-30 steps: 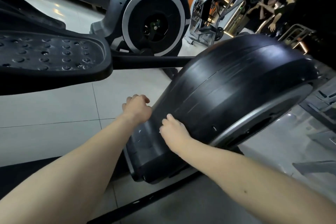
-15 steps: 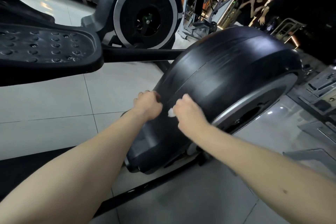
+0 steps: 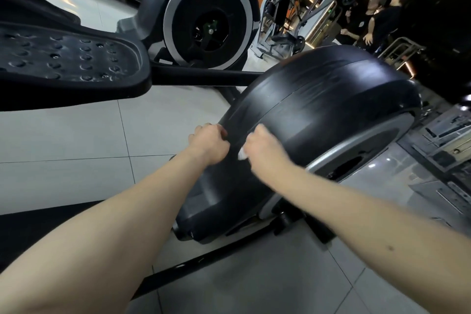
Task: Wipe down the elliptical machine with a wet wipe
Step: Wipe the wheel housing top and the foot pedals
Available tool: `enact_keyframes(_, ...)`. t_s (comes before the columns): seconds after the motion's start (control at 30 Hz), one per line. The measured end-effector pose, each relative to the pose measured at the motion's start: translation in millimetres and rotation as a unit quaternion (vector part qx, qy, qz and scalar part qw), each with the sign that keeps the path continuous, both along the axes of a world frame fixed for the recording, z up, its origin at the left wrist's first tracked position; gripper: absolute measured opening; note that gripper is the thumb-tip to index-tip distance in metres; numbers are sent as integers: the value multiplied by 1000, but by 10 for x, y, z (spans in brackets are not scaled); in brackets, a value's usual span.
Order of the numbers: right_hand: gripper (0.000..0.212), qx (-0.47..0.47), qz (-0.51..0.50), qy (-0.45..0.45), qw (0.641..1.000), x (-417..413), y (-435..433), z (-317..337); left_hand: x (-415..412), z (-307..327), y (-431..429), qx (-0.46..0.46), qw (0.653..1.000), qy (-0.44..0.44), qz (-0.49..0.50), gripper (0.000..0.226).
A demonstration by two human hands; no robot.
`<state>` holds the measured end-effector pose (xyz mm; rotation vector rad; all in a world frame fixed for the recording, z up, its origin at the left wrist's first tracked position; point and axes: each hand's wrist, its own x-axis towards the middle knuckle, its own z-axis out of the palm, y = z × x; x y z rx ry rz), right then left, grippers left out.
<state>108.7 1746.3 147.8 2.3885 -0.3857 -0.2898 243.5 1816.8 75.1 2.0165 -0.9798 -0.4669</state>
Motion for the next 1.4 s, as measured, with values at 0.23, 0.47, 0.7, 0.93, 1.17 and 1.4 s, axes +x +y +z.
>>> enact_keyframes(0.23, 19, -33, -7, -93, 995, 122, -131, 467, 132, -47, 118, 16, 1000, -4, 15, 37)
enact_keyframes(0.47, 7, 53, -70, -36, 996, 150, 46, -180, 172, -194, 136, 46, 999, -1, 15, 35)
enact_keyframes(0.7, 20, 61, 14, -29, 998, 92, 38, -248, 260, -185, 207, 52, 998, 4, 31, 40)
enact_keyframes(0.93, 20, -11, -2, -166, 986, 333, -318, 274, 138, -199, 123, 50, 998, 15, 19, 36)
enact_keyframes(1.17, 30, 133, -41, -127, 982, 239, 208, -1104, 170, -316, 181, 69, 997, 16, 25, 36)
enact_keyframes(1.4, 23, 153, 29, -132, 979, -187, 284, -832, 164, -344, 234, 90, 996, 9, 14, 37)
